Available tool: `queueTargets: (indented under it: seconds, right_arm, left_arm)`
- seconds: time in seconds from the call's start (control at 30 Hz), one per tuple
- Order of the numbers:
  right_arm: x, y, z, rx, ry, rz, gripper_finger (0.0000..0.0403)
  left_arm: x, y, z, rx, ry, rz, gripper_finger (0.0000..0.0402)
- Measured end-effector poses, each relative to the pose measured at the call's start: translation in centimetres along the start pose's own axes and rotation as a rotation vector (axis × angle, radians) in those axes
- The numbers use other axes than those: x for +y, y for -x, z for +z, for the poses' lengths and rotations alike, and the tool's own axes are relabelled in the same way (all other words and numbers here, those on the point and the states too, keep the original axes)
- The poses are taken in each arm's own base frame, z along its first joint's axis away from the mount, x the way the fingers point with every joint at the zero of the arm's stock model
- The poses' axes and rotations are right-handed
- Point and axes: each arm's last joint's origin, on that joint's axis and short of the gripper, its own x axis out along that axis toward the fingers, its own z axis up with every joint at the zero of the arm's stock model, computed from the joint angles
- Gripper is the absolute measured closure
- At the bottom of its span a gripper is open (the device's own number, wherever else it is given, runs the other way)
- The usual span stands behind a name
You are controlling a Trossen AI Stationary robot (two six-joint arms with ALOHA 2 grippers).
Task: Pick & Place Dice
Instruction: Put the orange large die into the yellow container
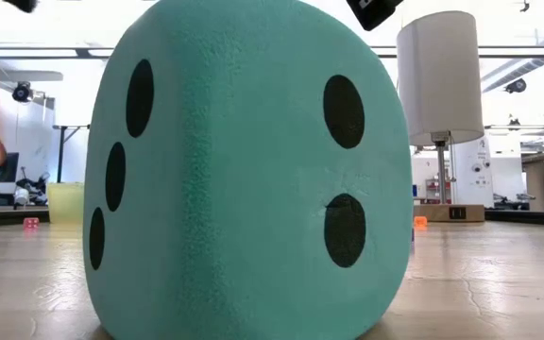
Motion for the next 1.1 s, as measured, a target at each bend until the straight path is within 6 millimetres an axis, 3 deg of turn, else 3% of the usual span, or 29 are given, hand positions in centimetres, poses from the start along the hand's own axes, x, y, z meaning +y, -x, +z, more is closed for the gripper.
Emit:
queueTargets:
  seconds: [0.27,0.53,0.8,1.1]
  right_arm:
    - [0.0,0.0,0.0,0.000,0.002,0.000,0.0374]
    - [0.0,0.0,0.0,0.000,0.002,0.000,0.0374]
    - [0.0,0.0,0.0,0.000,0.000,0.000,0.0374]
    - [0.0,0.0,0.0,-0.001,0.000,0.000,0.0374]
  left_arm:
    - [2.4,1.3,5.9,-0.101,0.097,-0.027,0.0065]
    - [6.4,2.4,11.2,-0.197,0.200,0.003,0.0073]
    - [11.1,3.4,15.2,-0.274,0.288,0.083,0.0078]
    - [17.3,6.2,18.5,-0.385,0.391,0.186,0.0077]
